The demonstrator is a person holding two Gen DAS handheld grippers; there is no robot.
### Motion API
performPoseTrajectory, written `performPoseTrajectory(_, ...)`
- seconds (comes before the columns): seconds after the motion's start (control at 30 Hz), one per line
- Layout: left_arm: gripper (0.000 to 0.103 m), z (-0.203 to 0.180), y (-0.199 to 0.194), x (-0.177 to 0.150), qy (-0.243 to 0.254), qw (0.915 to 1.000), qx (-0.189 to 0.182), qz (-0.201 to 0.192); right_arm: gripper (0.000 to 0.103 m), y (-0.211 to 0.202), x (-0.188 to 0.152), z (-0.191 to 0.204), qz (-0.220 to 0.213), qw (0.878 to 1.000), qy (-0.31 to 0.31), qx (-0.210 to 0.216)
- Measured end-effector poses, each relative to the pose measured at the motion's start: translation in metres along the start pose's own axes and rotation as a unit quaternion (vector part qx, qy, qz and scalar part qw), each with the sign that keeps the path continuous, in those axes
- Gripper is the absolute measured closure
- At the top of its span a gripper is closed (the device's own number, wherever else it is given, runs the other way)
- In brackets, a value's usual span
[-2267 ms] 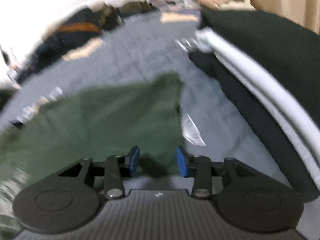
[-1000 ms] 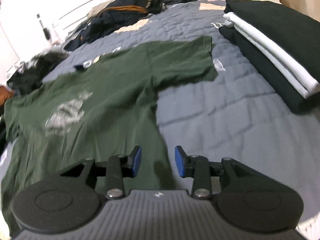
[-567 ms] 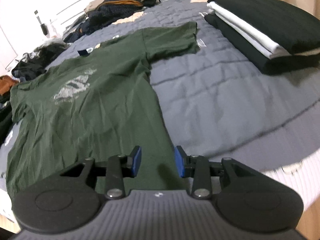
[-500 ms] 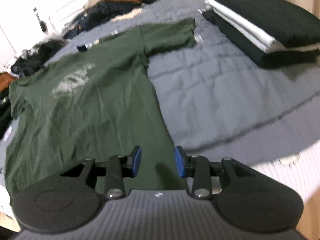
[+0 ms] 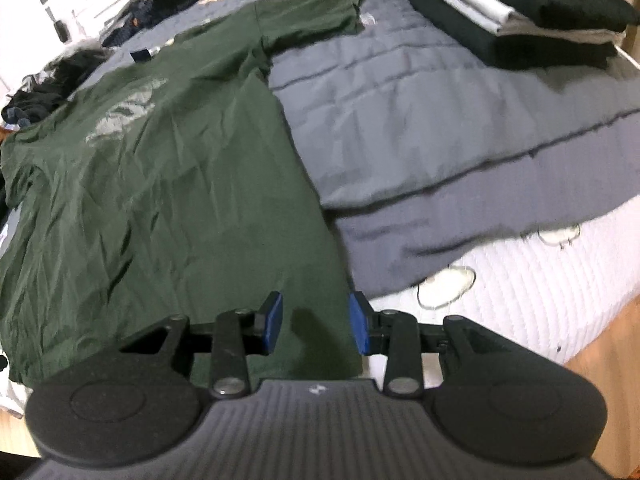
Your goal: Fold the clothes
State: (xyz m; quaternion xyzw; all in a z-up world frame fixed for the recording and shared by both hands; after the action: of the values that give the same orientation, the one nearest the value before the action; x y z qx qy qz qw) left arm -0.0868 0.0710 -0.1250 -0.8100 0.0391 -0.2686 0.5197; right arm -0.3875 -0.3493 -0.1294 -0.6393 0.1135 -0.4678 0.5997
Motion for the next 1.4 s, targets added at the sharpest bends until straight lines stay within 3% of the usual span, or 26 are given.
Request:
performPoseTrajectory(0.47, 0.045, -0.008, 0.005, -0.004, -0.016, 0.9998, 0.001, 0.011, 0.067, -0.002, -0.016, -0.007, 0.015, 1.000, -0.012, -0.006)
performPoseTrajectory(0.6, 0.045, -0.010, 0.006, -0.005, -0.010, 0.9998, 0.002, 0.015, 0.056, 0.004, -0.018, -0.008, 0.017, 1.000, -0.014, -0.006)
performPoseTrajectory(0.93, 0.049, -0.009, 0.015, -0.010, -0.027, 0.9992, 0.002, 0.031, 0.054, 0.016, -0.023, -0.005, 0.030, 0.999, -0.008, -0.012)
performPoseTrajectory(0.97, 0.053, -0.009, 0.015, -0.011, -0.028, 0.9991, 0.000, 0.032, 0.055, 0.016, -0.024, -0.004, 0.030, 0.999, -0.008, -0.009)
performPoseTrajectory(1.03, 0.075, -0.009, 0.016, -0.012, -0.029, 0.9990, -0.004, 0.034, 0.067, 0.015, -0.025, -0.003, 0.031, 0.999, -0.009, -0.004)
performPoseTrajectory(1.07, 0.078, -0.007, 0.016, -0.011, -0.031, 0.9989, -0.004, 0.034, 0.080, 0.014, -0.026, -0.004, 0.032, 0.999, -0.007, -0.003)
performPoseTrajectory(1.13, 0.089, -0.003, 0.014, -0.011, -0.044, 0.9984, -0.015, 0.031, 0.084, 0.010, -0.025, -0.007, 0.033, 0.999, 0.011, 0.008)
performPoseTrajectory(1.17, 0.090, -0.002, 0.011, -0.011, -0.050, 0.9981, -0.023, 0.028, 0.090, 0.006, -0.024, -0.009, 0.030, 0.999, 0.029, 0.021)
performPoseTrajectory(1.27, 0.095, -0.001, -0.001, -0.010, -0.055, 0.9976, -0.042, 0.010, 0.092, -0.010, -0.020, -0.020, 0.013, 0.993, 0.090, 0.072)
performPoseTrajectory(1.4, 0.095, 0.007, -0.028, -0.009, -0.082, 0.9925, -0.089, -0.013, 0.093, -0.040, -0.016, -0.035, -0.017, 0.974, 0.167, 0.152)
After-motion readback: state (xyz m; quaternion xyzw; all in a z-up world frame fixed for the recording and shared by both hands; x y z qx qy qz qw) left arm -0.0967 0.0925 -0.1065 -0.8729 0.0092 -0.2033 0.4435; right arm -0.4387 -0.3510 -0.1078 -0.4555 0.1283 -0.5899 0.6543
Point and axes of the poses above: each gripper's, at about its wrist camera, not at the fingertips, and y roughly the way its jaws point, z to its left, x to its top, the point moved 3 cm from there along y, roughly the way its jaws point, and after that the axes turned 4 degrees about -x, right-handed, at the moved point
